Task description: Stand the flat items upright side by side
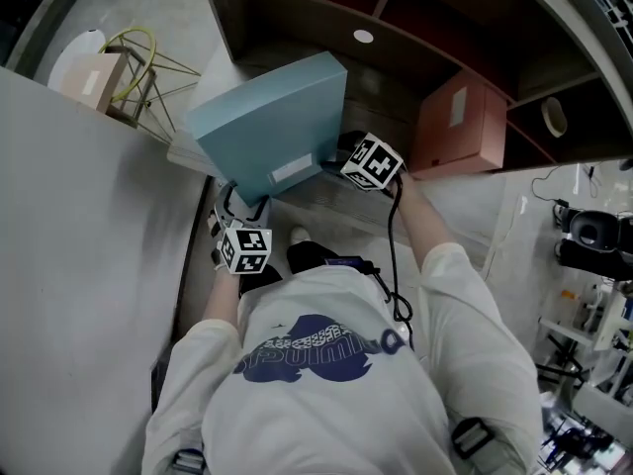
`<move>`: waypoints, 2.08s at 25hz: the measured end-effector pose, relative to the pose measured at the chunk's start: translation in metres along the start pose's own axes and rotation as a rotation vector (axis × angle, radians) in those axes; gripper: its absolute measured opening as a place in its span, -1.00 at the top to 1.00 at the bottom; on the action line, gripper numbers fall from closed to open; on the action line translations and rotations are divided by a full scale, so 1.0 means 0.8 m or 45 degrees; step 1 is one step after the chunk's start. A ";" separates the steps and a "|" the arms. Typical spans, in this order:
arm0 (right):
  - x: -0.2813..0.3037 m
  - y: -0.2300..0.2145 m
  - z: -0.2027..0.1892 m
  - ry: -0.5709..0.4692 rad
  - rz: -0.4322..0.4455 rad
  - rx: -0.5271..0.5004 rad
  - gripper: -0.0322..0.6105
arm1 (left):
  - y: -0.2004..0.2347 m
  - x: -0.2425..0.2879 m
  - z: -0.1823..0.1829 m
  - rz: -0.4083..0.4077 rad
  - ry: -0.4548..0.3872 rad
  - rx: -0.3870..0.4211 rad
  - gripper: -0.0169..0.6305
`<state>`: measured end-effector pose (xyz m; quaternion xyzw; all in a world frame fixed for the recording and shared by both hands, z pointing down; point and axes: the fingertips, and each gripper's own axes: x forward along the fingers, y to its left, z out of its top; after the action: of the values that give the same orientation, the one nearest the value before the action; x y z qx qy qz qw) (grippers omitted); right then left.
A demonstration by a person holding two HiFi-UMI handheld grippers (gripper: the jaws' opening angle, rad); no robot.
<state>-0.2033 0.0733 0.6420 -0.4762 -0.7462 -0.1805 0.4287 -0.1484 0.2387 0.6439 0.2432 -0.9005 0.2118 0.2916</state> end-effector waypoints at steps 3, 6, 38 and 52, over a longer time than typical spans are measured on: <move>0.001 -0.013 0.000 -0.014 -0.034 -0.056 0.21 | -0.002 0.010 0.003 0.033 -0.018 0.012 -0.21; 0.001 -0.023 -0.002 -0.016 -0.055 -0.115 0.21 | -0.008 0.020 -0.001 0.046 -0.012 0.037 -0.21; -0.047 -0.037 0.009 -0.001 -0.156 0.054 0.14 | 0.003 -0.017 0.058 -0.211 0.016 0.018 -0.22; -0.175 0.122 0.092 -0.415 -0.470 0.647 -0.08 | 0.038 -0.079 0.097 -0.685 -0.133 0.288 -0.22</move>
<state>-0.1285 0.0923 0.4730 -0.2341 -0.8993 0.0150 0.3690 -0.1534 0.2420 0.5391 0.5147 -0.7882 0.2132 0.2617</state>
